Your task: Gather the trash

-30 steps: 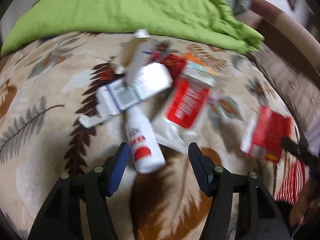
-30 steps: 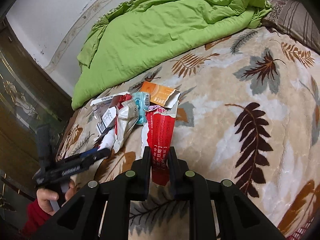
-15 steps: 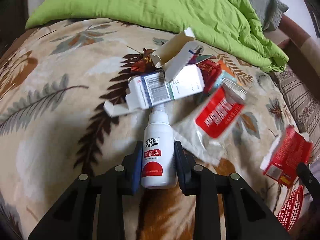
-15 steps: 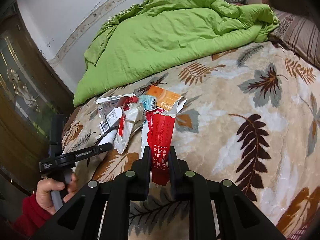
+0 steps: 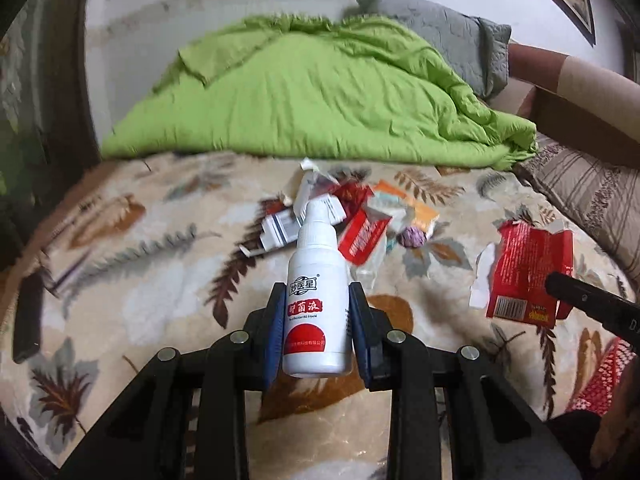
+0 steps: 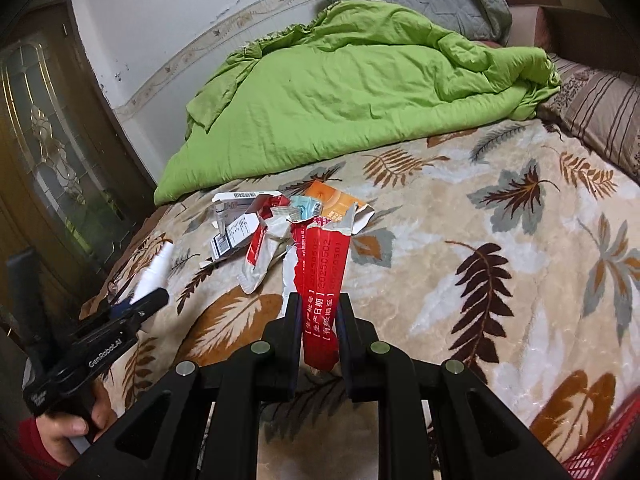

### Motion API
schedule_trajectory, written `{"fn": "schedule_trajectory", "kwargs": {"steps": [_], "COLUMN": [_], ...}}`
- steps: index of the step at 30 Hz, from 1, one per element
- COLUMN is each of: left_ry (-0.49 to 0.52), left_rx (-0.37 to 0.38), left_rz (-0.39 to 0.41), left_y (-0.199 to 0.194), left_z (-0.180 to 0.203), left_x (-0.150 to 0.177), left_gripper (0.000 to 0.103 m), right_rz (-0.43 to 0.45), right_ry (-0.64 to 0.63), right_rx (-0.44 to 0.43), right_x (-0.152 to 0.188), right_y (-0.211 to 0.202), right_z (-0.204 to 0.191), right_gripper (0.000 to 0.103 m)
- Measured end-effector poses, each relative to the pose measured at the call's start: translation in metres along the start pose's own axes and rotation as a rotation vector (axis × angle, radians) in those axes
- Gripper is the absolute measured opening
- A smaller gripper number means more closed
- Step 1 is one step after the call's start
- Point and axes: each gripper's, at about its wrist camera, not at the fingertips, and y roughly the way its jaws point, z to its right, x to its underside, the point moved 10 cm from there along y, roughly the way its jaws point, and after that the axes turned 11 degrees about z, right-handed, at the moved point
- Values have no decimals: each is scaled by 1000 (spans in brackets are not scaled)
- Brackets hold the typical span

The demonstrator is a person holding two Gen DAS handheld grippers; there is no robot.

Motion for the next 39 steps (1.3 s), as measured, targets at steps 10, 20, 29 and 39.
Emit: {"fn": "schedule_trajectory", "kwargs": {"steps": [10, 20, 29, 39], "left_ry": [48, 15, 11, 18], "left_rx": [-11, -25, -27, -33], "left_rz": [20, -1, -9, -12], "left_y": [-4, 3, 4, 4], "left_z": [9, -1, -3, -2], "left_x": [3, 9, 10, 11], "left_gripper": [29, 29, 29, 29], "right_rz": [8, -3, -5, -4], "right_ry": [20, 13, 13, 15], "right_rx": [-1, 0, -1, -1], "right_x": [0, 1, 1, 1], "right_y": [-3, 0, 1, 1], "right_z": [5, 3, 3, 3], "right_gripper": [17, 17, 18, 18]}}
